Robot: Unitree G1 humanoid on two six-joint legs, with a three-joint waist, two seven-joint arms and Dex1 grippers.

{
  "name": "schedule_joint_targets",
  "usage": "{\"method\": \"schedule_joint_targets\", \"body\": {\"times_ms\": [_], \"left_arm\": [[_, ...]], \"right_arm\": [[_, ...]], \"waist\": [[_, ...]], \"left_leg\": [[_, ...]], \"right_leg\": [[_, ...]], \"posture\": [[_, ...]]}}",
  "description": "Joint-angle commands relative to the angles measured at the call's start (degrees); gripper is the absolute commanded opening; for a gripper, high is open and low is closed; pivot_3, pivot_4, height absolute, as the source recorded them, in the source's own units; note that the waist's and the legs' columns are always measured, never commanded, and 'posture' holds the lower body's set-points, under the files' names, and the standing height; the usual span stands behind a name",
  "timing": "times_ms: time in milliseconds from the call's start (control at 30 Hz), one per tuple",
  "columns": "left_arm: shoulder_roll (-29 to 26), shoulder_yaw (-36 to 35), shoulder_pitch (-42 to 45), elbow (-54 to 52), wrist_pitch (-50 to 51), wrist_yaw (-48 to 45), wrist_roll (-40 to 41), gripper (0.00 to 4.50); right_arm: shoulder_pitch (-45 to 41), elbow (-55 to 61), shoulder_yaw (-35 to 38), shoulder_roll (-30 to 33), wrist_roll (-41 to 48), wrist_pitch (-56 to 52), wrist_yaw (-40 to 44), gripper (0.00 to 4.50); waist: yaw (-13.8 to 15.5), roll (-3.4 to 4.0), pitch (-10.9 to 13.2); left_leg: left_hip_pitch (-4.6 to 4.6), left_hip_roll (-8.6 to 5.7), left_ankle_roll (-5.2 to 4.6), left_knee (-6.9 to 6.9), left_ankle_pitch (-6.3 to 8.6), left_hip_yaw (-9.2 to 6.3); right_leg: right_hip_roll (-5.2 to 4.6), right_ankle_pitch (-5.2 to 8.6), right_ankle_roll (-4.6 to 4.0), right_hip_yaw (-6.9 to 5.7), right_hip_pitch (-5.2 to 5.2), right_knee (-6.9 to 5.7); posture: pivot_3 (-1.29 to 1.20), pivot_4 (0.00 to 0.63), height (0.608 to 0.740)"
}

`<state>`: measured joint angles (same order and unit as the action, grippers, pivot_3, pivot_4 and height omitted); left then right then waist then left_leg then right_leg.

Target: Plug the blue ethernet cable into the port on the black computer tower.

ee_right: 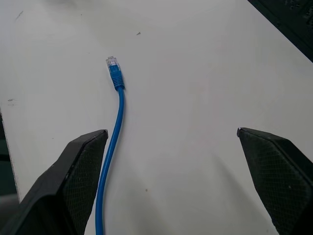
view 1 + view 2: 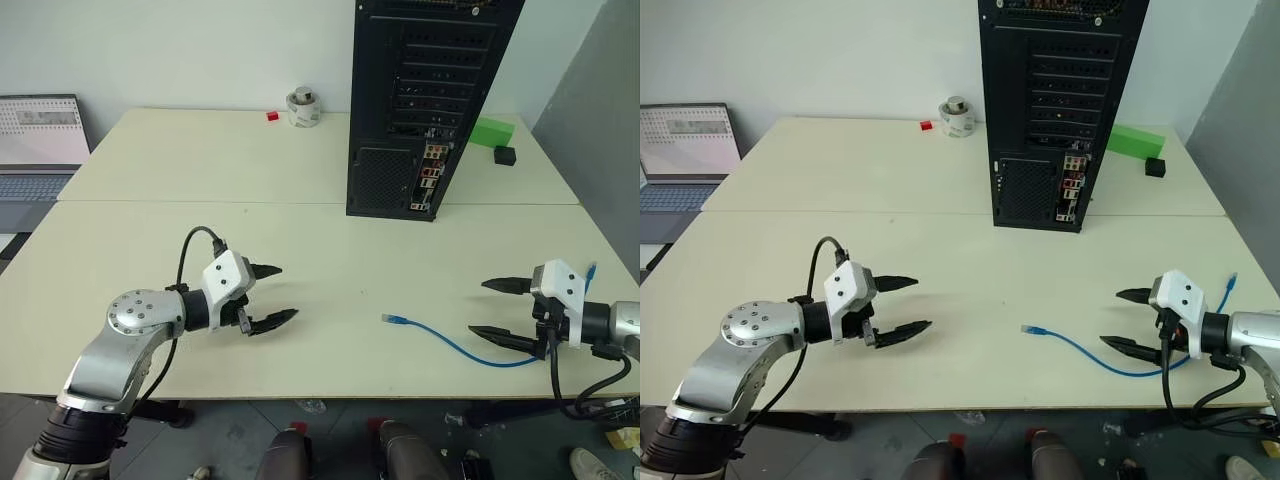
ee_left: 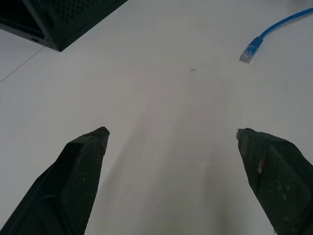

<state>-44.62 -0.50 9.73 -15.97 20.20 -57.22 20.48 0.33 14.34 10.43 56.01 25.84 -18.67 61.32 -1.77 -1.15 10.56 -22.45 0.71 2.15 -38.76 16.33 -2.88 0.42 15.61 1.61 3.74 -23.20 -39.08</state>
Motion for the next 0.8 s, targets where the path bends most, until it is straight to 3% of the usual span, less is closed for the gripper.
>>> {"method": "schedule_joint_targets", "body": {"times_ms": [33,467,800], "left_arm": [[-1.5,-1.6,-0.9,-3.0,-0.1,-1.7,1.7,4.43],[-2.4,0.1,-2.7,-4.7,-1.8,-2.6,-0.2,4.43],[-2.1,1.9,-1.5,-4.6,0.6,-5.1,1.5,4.43]], "right_arm": [[-1.2,0.8,2.1,1.0,-0.2,0.0,0.4,4.5],[-2.9,3.3,-1.5,-0.6,-2.2,-3.0,-2.3,4.5],[-8.1,1.0,-12.5,-9.5,-7.8,-5.2,-7.9,4.5]], "waist": [[0.0,0.0,0.0],[0.0,0.0,0.0],[0.0,0.0,0.0]], "left_leg": [[0.0,0.0,0.0,0.0,0.0,0.0],[0.0,0.0,0.0,0.0,0.0,0.0],[-0.01,0.0,0.0,-0.01,0.0,-0.01]], "right_leg": [[0.0,0.0,0.0,0.0,0.0,0.0],[0.0,0.0,0.0,0.01,-0.01,0.01],[0.01,0.0,0.0,0.0,-0.02,-0.01]], "posture": [[0.0,0.15,0.74],[0.0,0.15,0.74],[0.0,0.15,0.74]]}}
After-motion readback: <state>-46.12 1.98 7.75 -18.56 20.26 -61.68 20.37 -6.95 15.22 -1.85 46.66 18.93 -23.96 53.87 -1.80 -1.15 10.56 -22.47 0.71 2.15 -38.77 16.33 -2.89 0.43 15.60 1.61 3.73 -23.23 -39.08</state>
